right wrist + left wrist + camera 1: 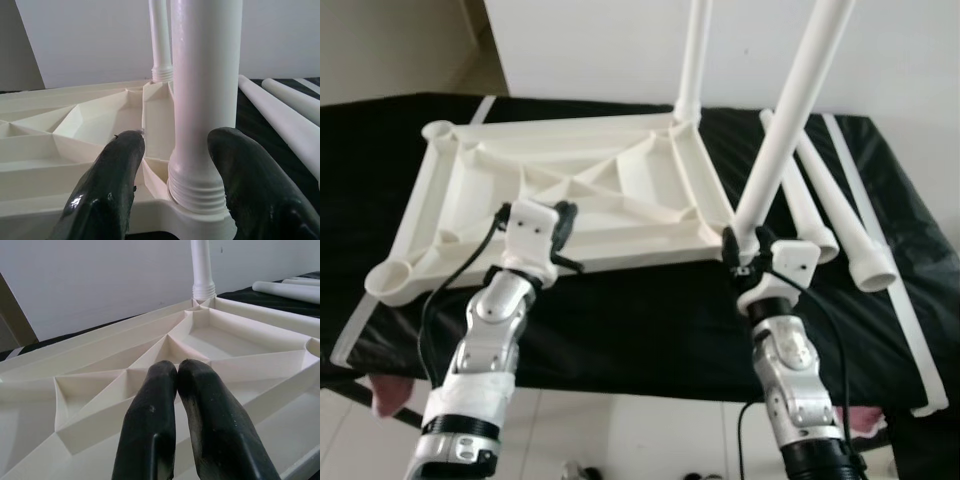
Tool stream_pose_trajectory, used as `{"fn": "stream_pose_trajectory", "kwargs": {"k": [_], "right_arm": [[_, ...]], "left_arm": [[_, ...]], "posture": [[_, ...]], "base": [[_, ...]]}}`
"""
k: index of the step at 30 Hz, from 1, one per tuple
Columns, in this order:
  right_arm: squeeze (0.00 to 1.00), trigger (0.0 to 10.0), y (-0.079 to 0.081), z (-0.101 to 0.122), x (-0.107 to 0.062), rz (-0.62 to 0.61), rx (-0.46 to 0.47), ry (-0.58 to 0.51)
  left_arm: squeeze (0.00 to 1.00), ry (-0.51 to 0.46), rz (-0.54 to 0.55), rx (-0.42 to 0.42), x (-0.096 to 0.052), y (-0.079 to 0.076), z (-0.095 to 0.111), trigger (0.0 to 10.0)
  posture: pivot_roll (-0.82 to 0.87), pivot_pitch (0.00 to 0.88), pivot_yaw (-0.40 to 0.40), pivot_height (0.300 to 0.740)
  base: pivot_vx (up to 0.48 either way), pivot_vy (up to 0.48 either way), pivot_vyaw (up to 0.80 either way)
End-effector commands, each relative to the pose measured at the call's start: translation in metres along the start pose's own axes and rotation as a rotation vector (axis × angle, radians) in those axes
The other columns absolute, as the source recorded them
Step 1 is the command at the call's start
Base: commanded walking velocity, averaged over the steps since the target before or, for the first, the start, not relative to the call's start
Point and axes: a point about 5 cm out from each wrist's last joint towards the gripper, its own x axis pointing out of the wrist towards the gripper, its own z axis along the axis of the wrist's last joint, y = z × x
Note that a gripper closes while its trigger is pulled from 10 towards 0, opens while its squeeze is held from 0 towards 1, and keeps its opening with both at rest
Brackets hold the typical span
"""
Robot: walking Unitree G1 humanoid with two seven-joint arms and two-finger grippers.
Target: Building children table
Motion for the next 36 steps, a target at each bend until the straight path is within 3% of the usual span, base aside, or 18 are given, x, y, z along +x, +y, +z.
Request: {"fn": "stream_pose_trajectory", "kwargs": {"k": [1, 24, 36], "right_arm": [[0.00, 10.0, 0.002, -0.001, 0.000, 0.010, 0.006, -0.003], [0.00, 10.0, -0.005, -0.001, -0.001, -0.025, -0.010, -0.008], [0.00, 10.0, -0.019, 0.003, 0.005, -0.084, -0.040, -0.035]], "left_arm": [[0.00, 0.034, 0.062, 0.004, -0.002, 0.005, -0.006, 10.0], [0.00, 0.047, 0.058, -0.005, 0.001, 0.003, -0.011, 10.0], [0.00, 0.046, 0.060, -0.023, 0.018, 0.003, -0.012, 10.0]], "posture": [[-0.05, 0.106, -0.005, 0.740], [-0.07, 0.104, 0.010, 0.740], [-0.11, 0.048, 0.032, 0.740]], "base": [[0.000, 0.000, 0.00], [0.000, 0.000, 0.00], [0.000, 0.000, 0.00]]}}
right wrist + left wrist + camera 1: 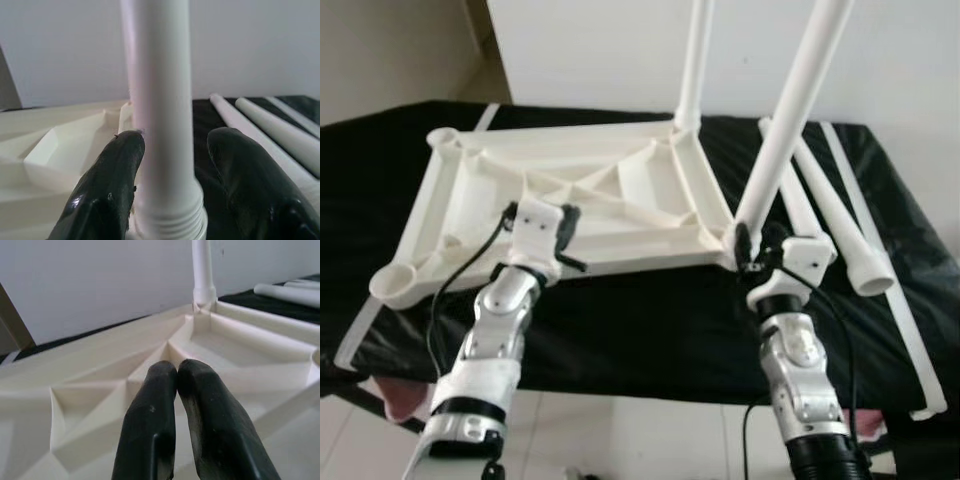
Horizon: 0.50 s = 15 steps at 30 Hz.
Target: Building children table
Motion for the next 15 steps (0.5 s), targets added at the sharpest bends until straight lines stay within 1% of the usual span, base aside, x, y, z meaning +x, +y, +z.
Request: {"fn": "stream_pose_trajectory", "kwargs": {"k": [1, 3, 13, 15], "right_arm": [[0.00, 10.0, -0.0029, -0.0020, 0.0004, -0.011, -0.003, -0.001], [0.00, 10.0, -0.0037, -0.0019, 0.0021, -0.015, -0.005, -0.003], [0.00, 10.0, -0.0036, -0.0036, 0.0019, -0.018, -0.009, -0.001], [0.00, 10.0, -0.0052, -0.0050, 0.0011, -0.024, -0.012, 0.003]], "left_arm": [[0.00, 0.012, 0.066, 0.001, -0.0012, 0.0028, -0.0048, 10.0], [0.00, 0.010, 0.067, -0.001, 0.0006, 0.0030, -0.0048, 10.0], [0.00, 0.023, 0.068, 0.001, 0.0008, 0.0045, -0.0087, 10.0], [0.00, 0.032, 0.068, 0.000, 0.0007, 0.0053, -0.0112, 10.0]], "posture": [[-0.11, 0.048, 0.032, 0.740], [-0.12, 0.042, 0.034, 0.740], [-0.12, 0.032, 0.047, 0.740], [-0.13, 0.016, 0.052, 0.740]], "base": [[0.000, 0.000, 0.00], [0.000, 0.000, 0.00], [0.000, 0.000, 0.00], [0.000, 0.000, 0.00]]}}
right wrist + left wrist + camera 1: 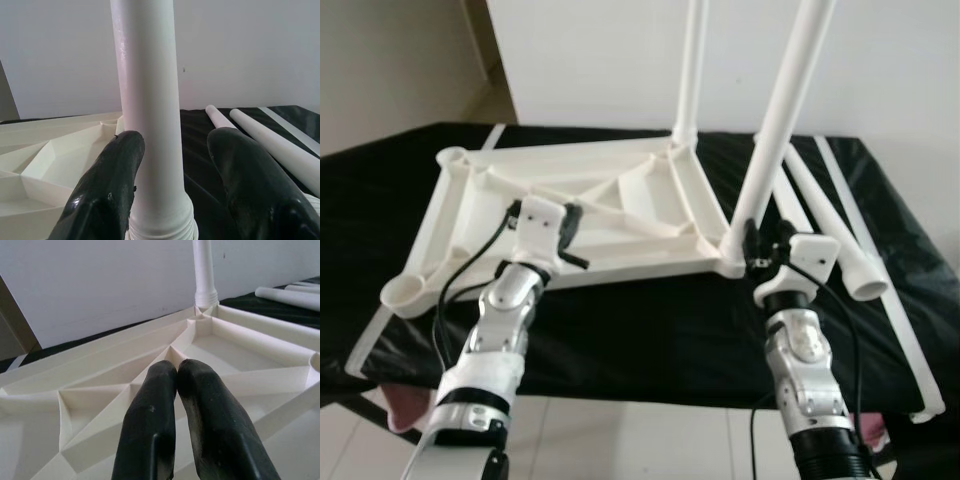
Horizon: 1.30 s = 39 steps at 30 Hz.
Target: Building children table
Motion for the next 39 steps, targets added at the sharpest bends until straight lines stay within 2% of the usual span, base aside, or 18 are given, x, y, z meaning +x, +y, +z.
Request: {"fn": "stream_pose_trajectory", "kwargs": {"k": [1, 10, 19, 25, 31, 39], "right_arm": [[0.00, 10.0, -0.001, -0.002, 0.000, -0.009, -0.002, 0.000], [0.00, 10.0, -0.002, -0.004, -0.001, -0.013, -0.013, 0.006], [0.00, 10.0, -0.010, -0.006, -0.002, -0.033, -0.052, 0.043], [0.00, 10.0, -0.006, -0.008, -0.001, -0.011, -0.027, 0.074], [0.00, 10.0, -0.001, -0.007, 0.000, 0.005, -0.059, 0.054], [0.00, 10.0, -0.003, -0.007, 0.001, 0.015, -0.062, 0.057]], "left_arm": [[0.00, -0.002, 0.067, 0.013, 0.001, 0.006, 0.001, 10.0], [0.00, 0.015, 0.075, -0.012, 0.007, 0.004, -0.003, 10.0], [0.00, 0.022, 0.087, -0.031, 0.009, 0.001, -0.005, 10.0], [0.00, 0.032, 0.121, -0.038, 0.003, 0.008, -0.008, 10.0], [0.00, 0.043, 0.147, -0.055, -0.001, 0.014, -0.009, 10.0], [0.00, 0.031, 0.154, -0.036, -0.002, 0.014, -0.007, 10.0]], "posture": [[-0.13, 0.016, 0.052, 0.740], [-0.15, 0.000, 0.057, 0.740], [-0.16, 0.018, 0.048, 0.740], [-0.12, 0.038, 0.030, 0.740], [-0.10, 0.033, 0.028, 0.740], [-0.09, 0.042, 0.021, 0.740]], "base": [[0.000, 0.000, 0.00], [0.000, 0.000, 0.00], [0.000, 0.000, 0.00], [0.000, 0.000, 0.00], [0.000, 0.000, 0.00], [0.000, 0.000, 0.00]]}}
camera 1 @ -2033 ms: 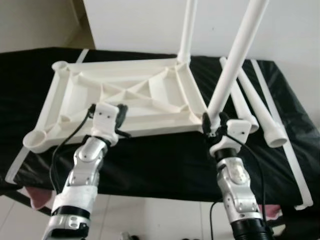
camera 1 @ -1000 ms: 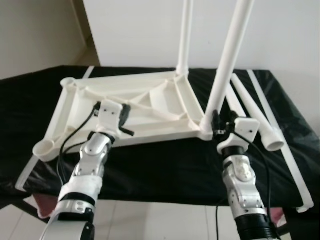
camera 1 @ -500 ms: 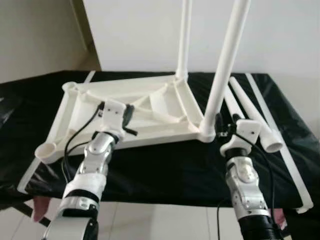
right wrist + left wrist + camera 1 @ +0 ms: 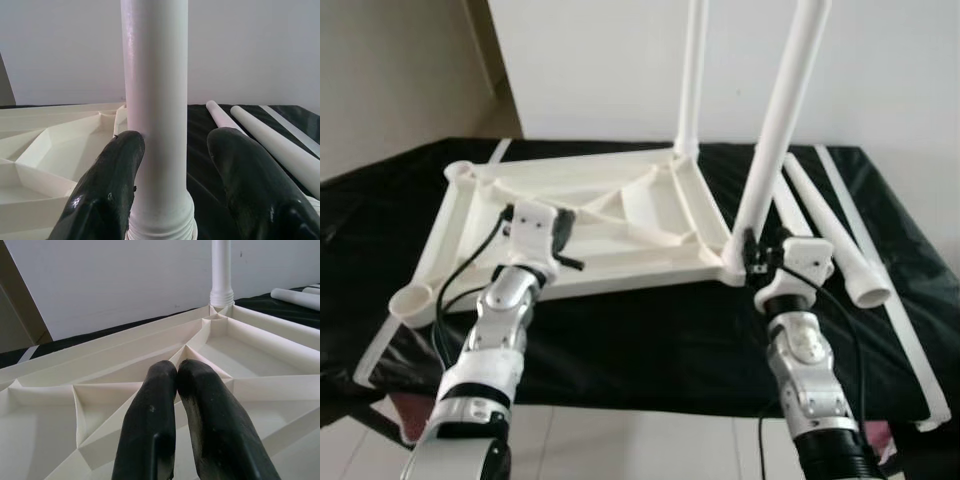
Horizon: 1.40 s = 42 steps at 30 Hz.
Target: Building children table
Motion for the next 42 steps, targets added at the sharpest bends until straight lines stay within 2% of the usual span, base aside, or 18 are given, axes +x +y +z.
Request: {"fn": "stream_pose_trajectory", "kwargs": {"k": [1, 2, 3, 4, 15, 22, 42], "right_arm": [[0.00, 10.0, -0.001, 0.001, 0.002, 0.004, -0.002, 0.000], [0.00, 10.0, -0.001, 0.001, 0.002, 0.007, -0.001, 0.000], [0.00, 10.0, 0.000, 0.001, 0.002, 0.010, -0.001, -0.001], [0.00, 10.0, 0.000, 0.000, 0.001, 0.015, -0.006, 0.002], [0.00, 10.0, -0.004, -0.001, 0.001, 0.022, -0.023, 0.004], [0.00, 10.0, 0.000, -0.002, -0.002, 0.029, -0.014, 0.010], [0.00, 10.0, 0.000, -0.001, 0.000, 0.027, -0.012, 0.006]], "left_arm": [[0.00, -0.003, 0.112, 0.002, -0.003, 0.005, -0.001, 10.0], [0.00, -0.013, 0.099, -0.013, -0.004, 0.005, 0.000, 10.0], [0.26, -0.019, 0.090, -0.025, -0.004, 0.004, 0.000, 10.0], [1.00, -0.023, 0.075, -0.030, -0.006, 0.004, -0.002, 10.0], [1.00, -0.022, 0.082, -0.039, -0.011, 0.002, -0.003, 10.0], [1.00, -0.021, 0.072, -0.026, -0.014, 0.003, -0.004, 10.0], [1.00, -0.033, 0.083, -0.012, -0.012, 0.009, 0.001, 10.0]], "posture": [[-0.09, 0.042, 0.021, 0.740], [-0.09, 0.042, 0.022, 0.740], [-0.09, 0.042, 0.021, 0.740], [-0.09, 0.042, 0.019, 0.740], [-0.09, 0.044, 0.009, 0.740], [-0.09, 0.048, 0.005, 0.740], [-0.09, 0.043, 0.002, 0.740]], "base": [[0.000, 0.000, 0.00], [0.000, 0.000, 0.00], [0.000, 0.000, 0.00], [0.000, 0.000, 0.00], [0.000, 0.000, 0.00], [0.000, 0.000, 0.00], [0.000, 0.000, 0.00]]}}
